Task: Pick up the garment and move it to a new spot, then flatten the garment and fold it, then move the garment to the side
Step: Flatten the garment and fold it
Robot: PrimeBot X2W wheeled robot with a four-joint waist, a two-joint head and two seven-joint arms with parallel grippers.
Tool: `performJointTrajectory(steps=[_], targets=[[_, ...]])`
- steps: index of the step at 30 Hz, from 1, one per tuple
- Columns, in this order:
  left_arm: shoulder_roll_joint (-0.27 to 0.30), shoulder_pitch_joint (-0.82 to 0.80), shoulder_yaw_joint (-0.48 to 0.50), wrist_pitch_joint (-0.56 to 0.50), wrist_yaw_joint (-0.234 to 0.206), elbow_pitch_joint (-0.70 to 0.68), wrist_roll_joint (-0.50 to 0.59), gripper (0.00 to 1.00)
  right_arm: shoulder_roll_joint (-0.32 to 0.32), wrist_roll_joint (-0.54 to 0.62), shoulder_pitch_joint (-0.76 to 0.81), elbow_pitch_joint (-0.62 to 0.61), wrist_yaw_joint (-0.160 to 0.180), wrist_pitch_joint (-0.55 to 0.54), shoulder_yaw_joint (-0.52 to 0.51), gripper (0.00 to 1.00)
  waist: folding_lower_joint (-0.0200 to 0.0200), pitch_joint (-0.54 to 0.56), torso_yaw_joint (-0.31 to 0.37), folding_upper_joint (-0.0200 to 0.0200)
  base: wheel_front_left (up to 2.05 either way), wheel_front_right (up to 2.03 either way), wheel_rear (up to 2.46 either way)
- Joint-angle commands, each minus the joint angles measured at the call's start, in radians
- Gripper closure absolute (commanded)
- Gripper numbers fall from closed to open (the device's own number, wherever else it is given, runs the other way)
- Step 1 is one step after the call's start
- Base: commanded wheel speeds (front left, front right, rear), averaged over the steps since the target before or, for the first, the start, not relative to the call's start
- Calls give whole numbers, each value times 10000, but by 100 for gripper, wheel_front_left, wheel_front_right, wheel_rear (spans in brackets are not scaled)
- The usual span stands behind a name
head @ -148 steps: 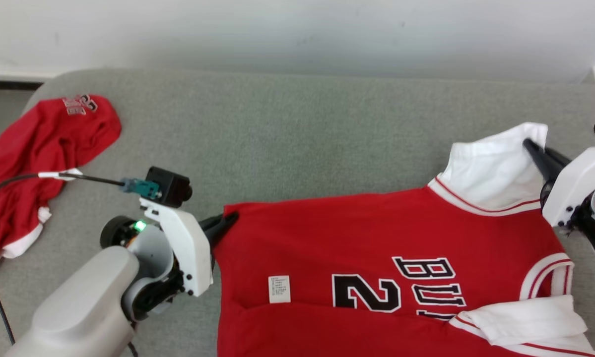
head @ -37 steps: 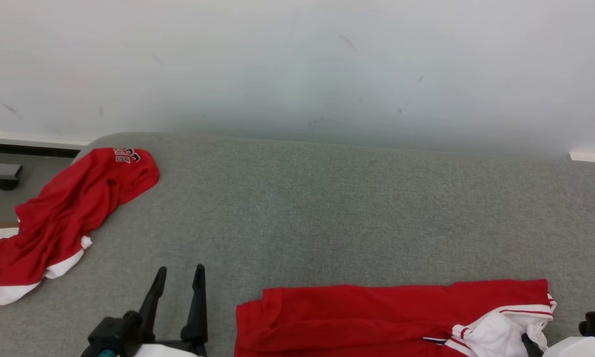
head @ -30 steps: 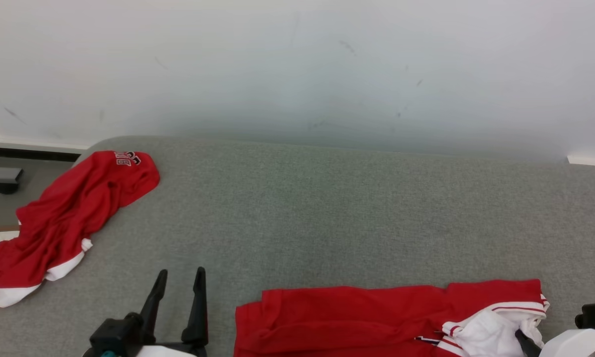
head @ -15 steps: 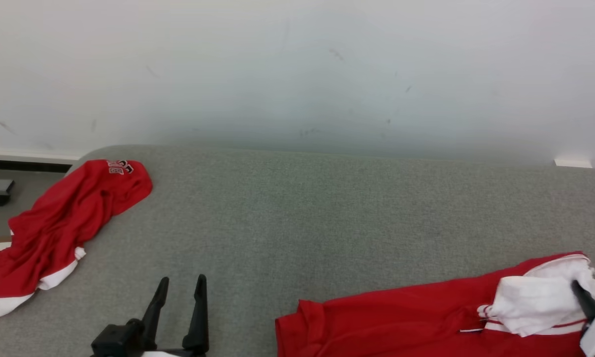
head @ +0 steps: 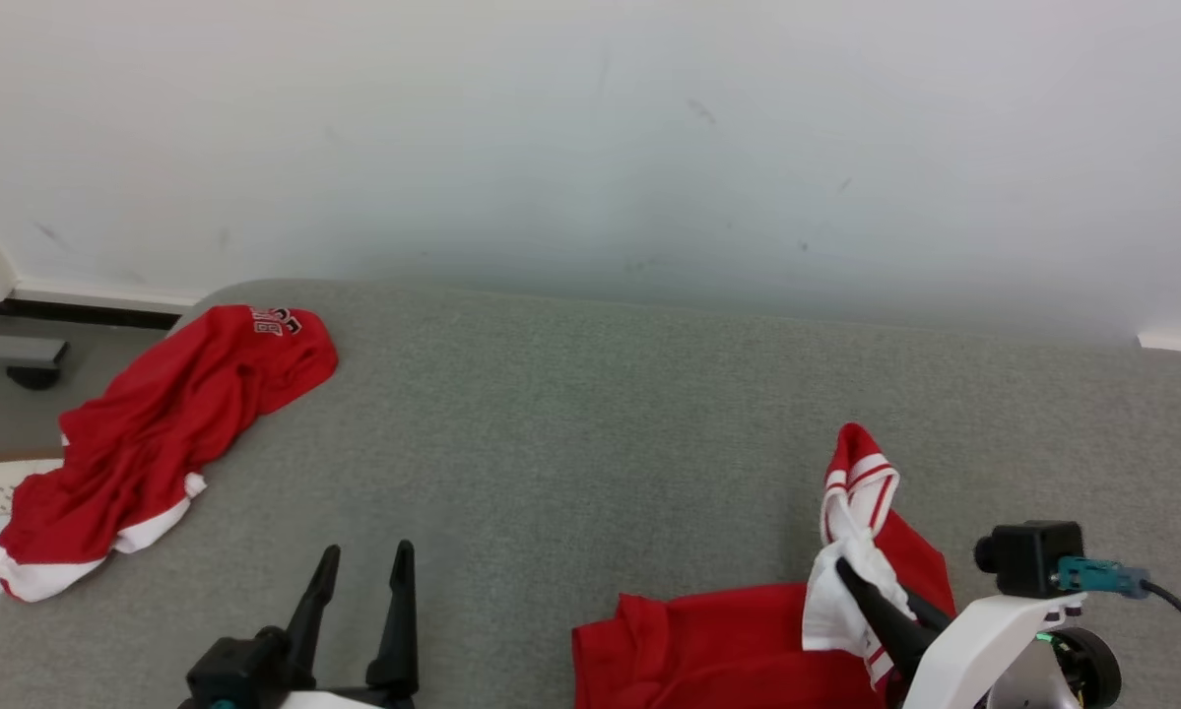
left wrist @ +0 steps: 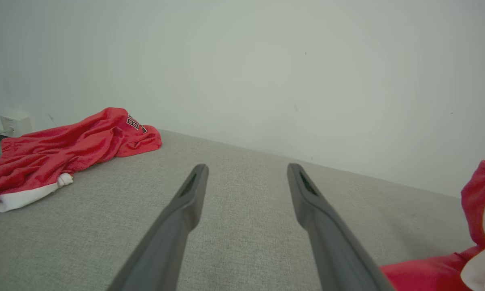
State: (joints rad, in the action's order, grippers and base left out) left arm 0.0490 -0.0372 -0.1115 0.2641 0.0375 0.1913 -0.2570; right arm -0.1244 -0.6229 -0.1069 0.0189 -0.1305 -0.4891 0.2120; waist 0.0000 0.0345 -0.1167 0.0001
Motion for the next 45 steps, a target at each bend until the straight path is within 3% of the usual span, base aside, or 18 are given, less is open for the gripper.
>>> performJointTrajectory(steps=[1, 5, 16, 18, 19, 20, 21, 27, 30, 41, 45], targets=[[37, -55, -16, -1, -20, 42, -46, 0, 75, 76, 102, -20, -1, 12, 79, 100, 0, -16, -286, -1, 0, 0, 0], [36, -31, -107, -1, -68, 87, -157, 0, 488, 14, 167, 212, -1, 84, 566, 100, 0, -19, -851, -1, 0, 0, 0], [34, 41, -124, -1, -82, 155, -275, 0, 729, -236, 36, 1704, -1, 461, 1568, 100, 0, -69, -1814, -1, 0, 0, 0], [34, 36, -102, -1, -75, 165, -278, 0, 734, -562, -92, 2007, -2, 617, 1842, 59, 0, -80, -1840, -1, 0, 0, 0], [34, 36, -102, -1, -75, 165, -278, 0, 734, -562, -92, 2007, -2, 617, 1842, 59, 0, -80, -1840, -1, 0, 0, 0], [33, 40, -89, -1, -80, 166, -278, 0, 736, -753, -166, 2119, -2, 717, 2010, 13, 0, -83, -1829, -1, 0, 0, 0], [33, 50, -72, -1, -96, 169, -281, 0, 736, -1021, -238, 2195, -2, 837, 2185, 0, 0, -86, -1801, -1, 0, 0, 0], [33, 13, -17, -1, -140, 174, -278, 0, 726, -2715, -715, 1785, -2, 2002, 2985, 0, 0, -108, -1421, -1, 0, 0, 0], [33, -4, 44, -1, -150, 135, -272, 0, 717, -3053, -972, 1316, -2, 2693, 2841, 0, 0, -124, -1165, -1, 0, 0, 0], [33, 115, 311, -1, -128, -260, -322, 0, -1130, -991, -786, 278, -1, 4951, 799, 0, 0, -116, -78, -1, 0, 0, 0], [34, 57, 484, -1, -57, -430, -168, 0, -1347, 132, -456, 388, -2, 5580, 168, 0, 0, -118, 370, -1, 0, 0, 0]])
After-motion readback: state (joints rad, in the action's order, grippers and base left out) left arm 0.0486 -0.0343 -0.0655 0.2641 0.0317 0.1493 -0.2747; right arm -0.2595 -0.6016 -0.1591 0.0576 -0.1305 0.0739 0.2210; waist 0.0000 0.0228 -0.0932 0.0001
